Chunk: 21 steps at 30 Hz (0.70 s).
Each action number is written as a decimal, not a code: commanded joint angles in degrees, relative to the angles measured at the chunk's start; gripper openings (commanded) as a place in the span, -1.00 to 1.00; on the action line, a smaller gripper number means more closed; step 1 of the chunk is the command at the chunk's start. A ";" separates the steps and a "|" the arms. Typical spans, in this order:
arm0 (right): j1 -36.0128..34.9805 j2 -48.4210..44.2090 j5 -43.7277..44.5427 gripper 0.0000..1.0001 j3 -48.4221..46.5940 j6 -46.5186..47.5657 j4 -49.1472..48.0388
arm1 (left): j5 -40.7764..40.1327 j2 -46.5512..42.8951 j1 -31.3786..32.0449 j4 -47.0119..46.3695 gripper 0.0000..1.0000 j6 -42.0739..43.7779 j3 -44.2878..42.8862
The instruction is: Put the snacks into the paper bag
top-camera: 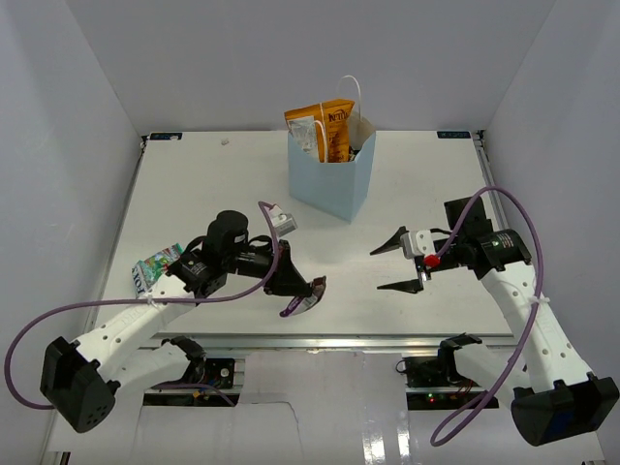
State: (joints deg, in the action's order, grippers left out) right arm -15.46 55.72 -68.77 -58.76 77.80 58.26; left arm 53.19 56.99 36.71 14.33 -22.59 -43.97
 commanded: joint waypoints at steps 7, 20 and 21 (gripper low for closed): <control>-0.27 -4.13 0.48 0.51 1.90 -2.83 2.30 | -1.33 5.14 7.76 -3.34 -1.00 1.76 -3.32; -0.27 -6.15 0.83 0.54 2.16 -2.30 4.49 | -2.74 8.57 14.27 -4.31 -1.00 2.46 -5.25; -0.27 -6.07 0.83 0.54 2.16 -2.13 4.93 | -3.00 9.10 14.62 -4.57 -1.00 2.46 -5.43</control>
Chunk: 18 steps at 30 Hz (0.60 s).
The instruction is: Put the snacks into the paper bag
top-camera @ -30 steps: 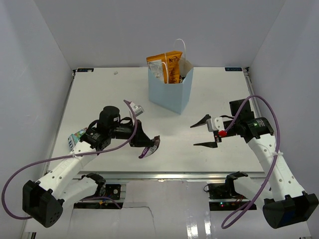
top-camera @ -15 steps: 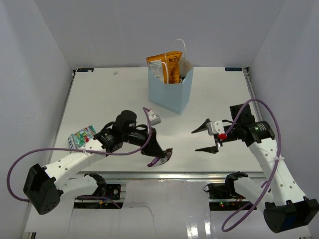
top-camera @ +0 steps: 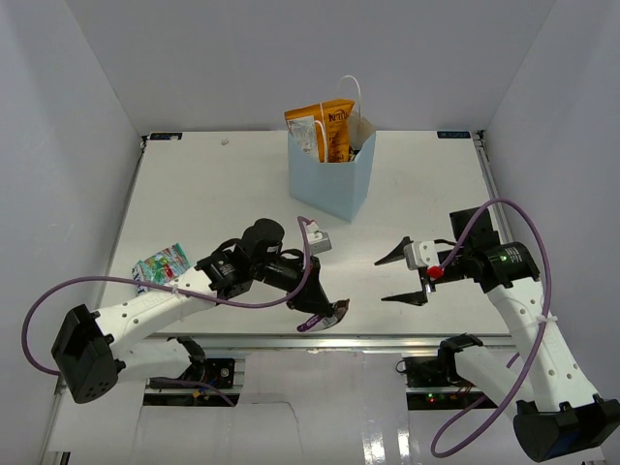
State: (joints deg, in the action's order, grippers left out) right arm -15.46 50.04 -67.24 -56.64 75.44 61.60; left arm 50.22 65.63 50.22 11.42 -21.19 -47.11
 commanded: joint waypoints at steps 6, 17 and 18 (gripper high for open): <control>-0.27 0.06 -0.43 0.54 -0.05 1.82 2.91 | -0.65 1.87 2.78 -1.75 -1.00 1.41 -3.69; -0.27 -1.00 0.01 0.55 0.39 1.20 2.82 | -1.26 3.10 3.92 -1.93 -1.00 1.77 -4.21; -0.27 -1.09 0.01 0.55 0.91 0.94 2.39 | -1.35 3.11 4.01 -1.93 -1.00 1.68 -4.13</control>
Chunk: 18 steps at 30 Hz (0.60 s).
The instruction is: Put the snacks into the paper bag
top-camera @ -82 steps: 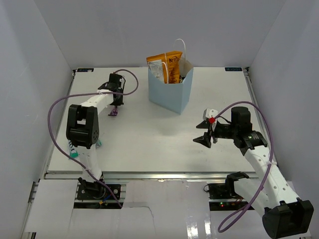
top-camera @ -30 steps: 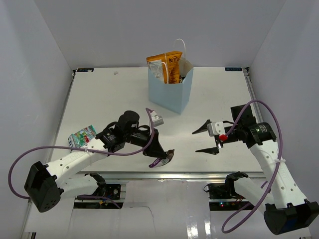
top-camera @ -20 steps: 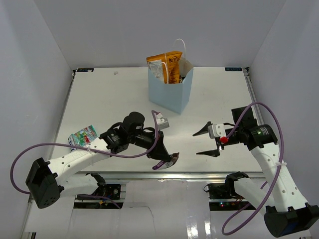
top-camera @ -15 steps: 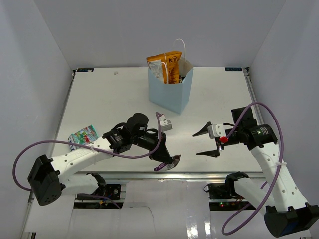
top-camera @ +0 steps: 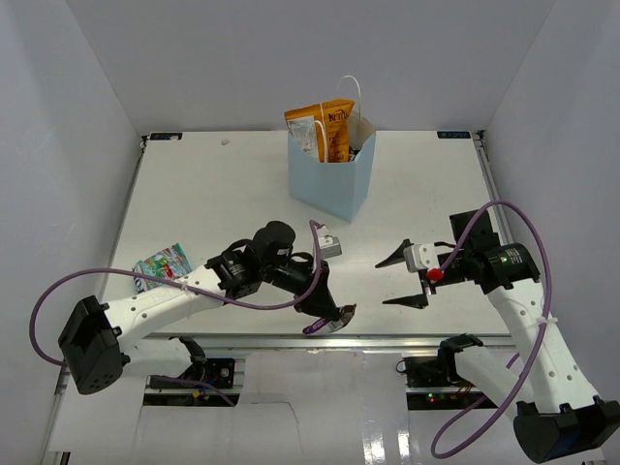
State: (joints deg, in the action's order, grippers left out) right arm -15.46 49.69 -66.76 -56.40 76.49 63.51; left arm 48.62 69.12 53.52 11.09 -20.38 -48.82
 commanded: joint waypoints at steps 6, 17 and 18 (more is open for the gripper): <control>-0.27 -0.30 -0.82 0.56 -0.28 -1.60 -0.58 | -0.28 -0.66 1.41 -1.69 -1.00 0.52 -2.69; -6.76 3.30 -1.09 0.57 -1.43 -8.63 -7.60 | -1.16 1.19 2.56 -1.25 -1.00 0.34 -4.62; -7.90 3.57 -1.09 0.57 -1.52 -9.77 -8.04 | -1.59 1.45 2.56 -1.07 -1.00 0.43 -4.88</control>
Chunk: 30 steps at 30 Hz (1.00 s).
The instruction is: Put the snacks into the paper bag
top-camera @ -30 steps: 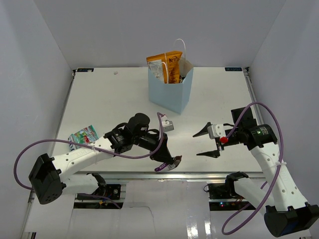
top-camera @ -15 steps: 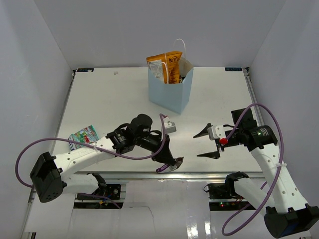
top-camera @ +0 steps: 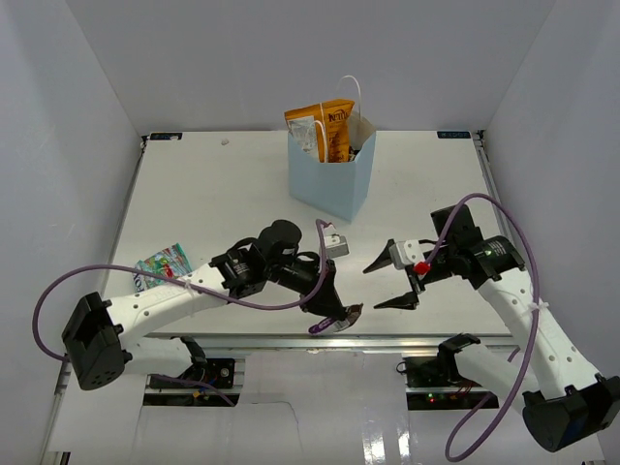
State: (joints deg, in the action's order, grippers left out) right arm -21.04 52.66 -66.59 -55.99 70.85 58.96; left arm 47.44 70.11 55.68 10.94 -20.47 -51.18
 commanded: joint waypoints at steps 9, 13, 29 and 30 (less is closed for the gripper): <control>-12.08 2.00 3.91 0.57 -0.97 -3.88 -4.20 | -0.77 4.42 0.39 -0.39 -1.00 1.84 -6.30; -14.03 2.27 6.37 0.52 0.00 -3.53 -4.64 | -0.68 6.18 0.39 -0.39 -1.00 1.84 -7.79; -15.79 -0.02 11.04 -0.52 2.38 -2.82 -5.79 | -0.86 5.74 0.39 -1.10 -0.99 0.26 -7.88; -15.88 -0.10 10.95 -0.57 2.20 -2.82 -5.70 | -1.03 5.92 0.39 -1.10 -0.91 0.17 -7.80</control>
State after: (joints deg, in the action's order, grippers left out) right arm -36.58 53.58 -55.11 -53.41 67.83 53.78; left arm 45.98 77.67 55.77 10.81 -19.84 -57.17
